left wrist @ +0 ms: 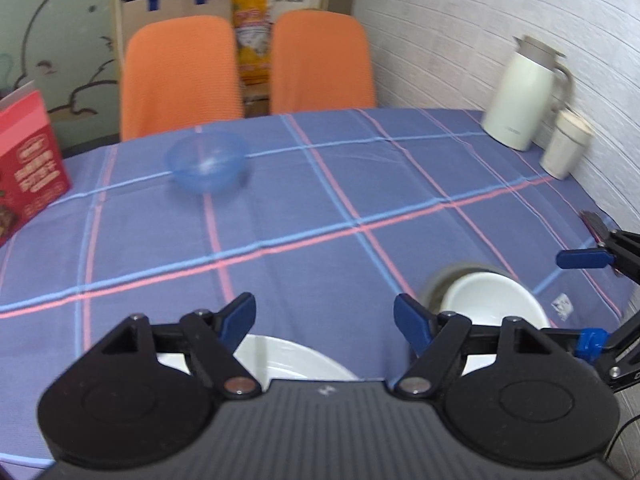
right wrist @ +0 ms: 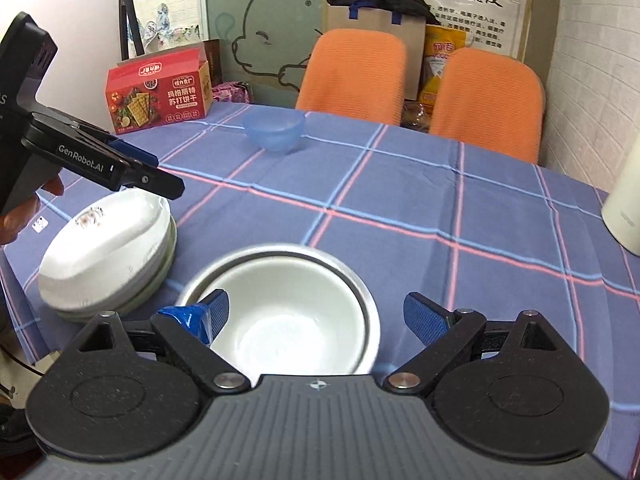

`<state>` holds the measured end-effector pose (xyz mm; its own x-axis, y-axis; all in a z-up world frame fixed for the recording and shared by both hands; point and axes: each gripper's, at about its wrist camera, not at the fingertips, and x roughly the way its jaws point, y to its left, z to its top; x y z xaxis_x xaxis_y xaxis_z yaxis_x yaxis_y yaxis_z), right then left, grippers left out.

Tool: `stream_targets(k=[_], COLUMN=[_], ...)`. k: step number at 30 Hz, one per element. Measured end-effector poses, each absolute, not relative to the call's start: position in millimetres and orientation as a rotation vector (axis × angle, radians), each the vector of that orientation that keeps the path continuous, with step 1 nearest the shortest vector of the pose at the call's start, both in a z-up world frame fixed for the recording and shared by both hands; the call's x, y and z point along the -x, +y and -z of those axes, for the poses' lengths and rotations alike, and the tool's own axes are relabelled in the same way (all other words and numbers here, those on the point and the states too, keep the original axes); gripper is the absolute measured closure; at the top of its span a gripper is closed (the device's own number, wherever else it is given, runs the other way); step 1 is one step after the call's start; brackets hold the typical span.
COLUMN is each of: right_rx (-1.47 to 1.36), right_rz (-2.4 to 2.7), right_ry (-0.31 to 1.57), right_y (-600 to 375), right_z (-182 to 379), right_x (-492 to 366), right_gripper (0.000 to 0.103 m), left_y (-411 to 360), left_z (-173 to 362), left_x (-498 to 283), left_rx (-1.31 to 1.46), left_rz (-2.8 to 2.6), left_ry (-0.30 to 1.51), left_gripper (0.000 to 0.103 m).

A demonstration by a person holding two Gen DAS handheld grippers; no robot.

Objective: Organize plates and bowls
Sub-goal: 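Move the left tool to the translucent blue bowl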

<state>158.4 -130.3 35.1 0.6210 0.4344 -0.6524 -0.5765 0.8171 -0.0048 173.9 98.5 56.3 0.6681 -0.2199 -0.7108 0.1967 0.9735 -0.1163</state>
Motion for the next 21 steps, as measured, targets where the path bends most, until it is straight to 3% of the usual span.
stream_targets(k=[13,21], right_rx=[0.241,0.311], right_rz=[-0.655,-0.665], right_ry=[0.698,0.763], right_y=[-48,15], right_z=[-60,-35], right_x=[-256,-334], right_gripper=[0.021,0.021], left_y=[173,202], left_z=[-63,-47], left_x=[-233,-313], left_rx=[0.076,0.178], left_rz=[0.1,0.052], left_ry=[0.762,0.78], left_gripper=[0.025,0.025])
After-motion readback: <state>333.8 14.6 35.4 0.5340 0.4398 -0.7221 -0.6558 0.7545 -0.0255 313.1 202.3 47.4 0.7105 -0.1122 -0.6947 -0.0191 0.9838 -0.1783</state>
